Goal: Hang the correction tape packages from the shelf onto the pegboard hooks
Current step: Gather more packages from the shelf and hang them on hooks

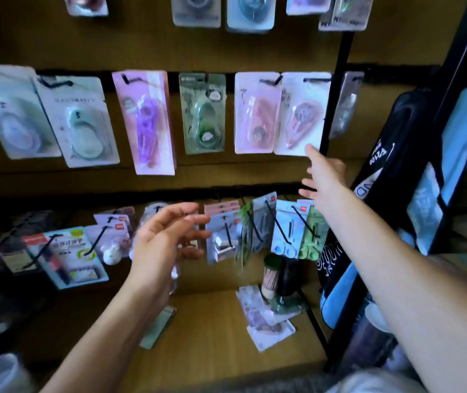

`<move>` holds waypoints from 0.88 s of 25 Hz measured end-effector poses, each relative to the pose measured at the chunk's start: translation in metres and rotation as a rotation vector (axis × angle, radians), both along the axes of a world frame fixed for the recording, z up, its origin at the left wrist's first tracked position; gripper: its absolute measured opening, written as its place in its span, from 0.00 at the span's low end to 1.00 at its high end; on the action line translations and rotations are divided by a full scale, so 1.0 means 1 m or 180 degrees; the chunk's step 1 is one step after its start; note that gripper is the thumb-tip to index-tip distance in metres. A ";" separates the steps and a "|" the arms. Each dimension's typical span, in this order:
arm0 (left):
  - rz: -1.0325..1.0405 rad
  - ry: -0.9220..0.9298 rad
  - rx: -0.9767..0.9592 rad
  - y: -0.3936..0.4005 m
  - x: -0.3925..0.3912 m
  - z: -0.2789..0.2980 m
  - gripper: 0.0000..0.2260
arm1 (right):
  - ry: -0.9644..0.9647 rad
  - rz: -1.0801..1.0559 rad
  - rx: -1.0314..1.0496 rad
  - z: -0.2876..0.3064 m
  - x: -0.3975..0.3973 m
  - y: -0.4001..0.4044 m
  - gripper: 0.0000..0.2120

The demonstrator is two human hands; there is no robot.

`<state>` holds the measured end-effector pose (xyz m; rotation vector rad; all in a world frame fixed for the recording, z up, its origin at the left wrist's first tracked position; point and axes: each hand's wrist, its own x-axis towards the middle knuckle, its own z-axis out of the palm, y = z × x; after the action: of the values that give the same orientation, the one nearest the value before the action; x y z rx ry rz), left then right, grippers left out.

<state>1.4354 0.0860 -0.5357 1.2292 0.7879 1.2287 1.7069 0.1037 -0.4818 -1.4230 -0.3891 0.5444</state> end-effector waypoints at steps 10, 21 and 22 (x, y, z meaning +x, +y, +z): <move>0.0330 0.0953 -0.2161 -0.015 -0.014 -0.230 0.10 | 0.1736 0.0596 -0.0790 -0.232 -0.140 -0.056 0.12; 0.0774 0.2869 -0.1797 0.121 -0.086 -0.374 0.12 | 0.0676 0.1553 -0.2730 -0.439 -0.144 0.010 0.08; 0.0811 0.2949 -0.1585 0.138 -0.086 -0.387 0.13 | 0.0755 0.1560 -0.2749 -0.452 -0.144 0.013 0.09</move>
<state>1.3499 0.2244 -0.9225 1.2708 1.8449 0.5263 1.5631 0.1163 -0.9338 -2.0609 -0.3202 1.3826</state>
